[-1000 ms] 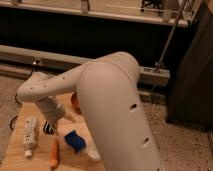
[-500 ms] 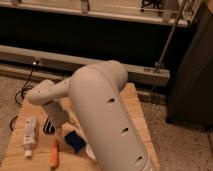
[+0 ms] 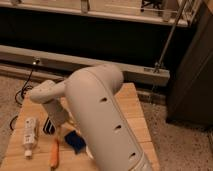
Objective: Place the white sponge in the ceramic cup
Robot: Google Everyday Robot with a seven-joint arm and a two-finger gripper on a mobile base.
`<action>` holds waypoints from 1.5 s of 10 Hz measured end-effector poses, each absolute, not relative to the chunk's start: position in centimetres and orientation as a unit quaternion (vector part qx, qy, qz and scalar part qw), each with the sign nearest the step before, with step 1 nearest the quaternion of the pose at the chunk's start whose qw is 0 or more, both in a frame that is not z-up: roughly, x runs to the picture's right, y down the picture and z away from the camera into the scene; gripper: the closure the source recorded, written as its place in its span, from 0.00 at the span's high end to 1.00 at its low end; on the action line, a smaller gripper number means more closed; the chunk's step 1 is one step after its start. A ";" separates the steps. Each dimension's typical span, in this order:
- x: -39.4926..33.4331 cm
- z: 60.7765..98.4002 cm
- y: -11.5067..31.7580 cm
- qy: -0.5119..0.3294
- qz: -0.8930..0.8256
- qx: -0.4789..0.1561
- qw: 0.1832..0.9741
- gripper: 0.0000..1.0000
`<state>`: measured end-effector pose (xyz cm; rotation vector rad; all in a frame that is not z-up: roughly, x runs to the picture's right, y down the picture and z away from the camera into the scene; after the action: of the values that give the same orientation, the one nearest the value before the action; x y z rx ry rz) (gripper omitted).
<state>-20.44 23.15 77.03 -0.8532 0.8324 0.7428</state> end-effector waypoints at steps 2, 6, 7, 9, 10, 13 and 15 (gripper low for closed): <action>-20.5 77.9 23.2 0.386 0.345 -0.393 0.760 0.65; -20.4 79.6 23.4 0.403 0.349 -0.373 0.759 0.65; -20.5 80.0 23.6 0.406 0.352 -0.373 0.756 0.65; -20.7 80.7 24.1 0.412 0.355 -0.375 0.751 0.65; -21.0 80.9 24.5 0.413 0.355 -0.380 0.748 0.65; -21.2 81.4 25.1 0.410 0.354 -0.395 0.742 0.55; -21.5 81.1 25.3 0.411 0.345 -0.396 0.745 0.34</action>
<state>-21.53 25.29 81.07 -0.8665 0.9007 0.7555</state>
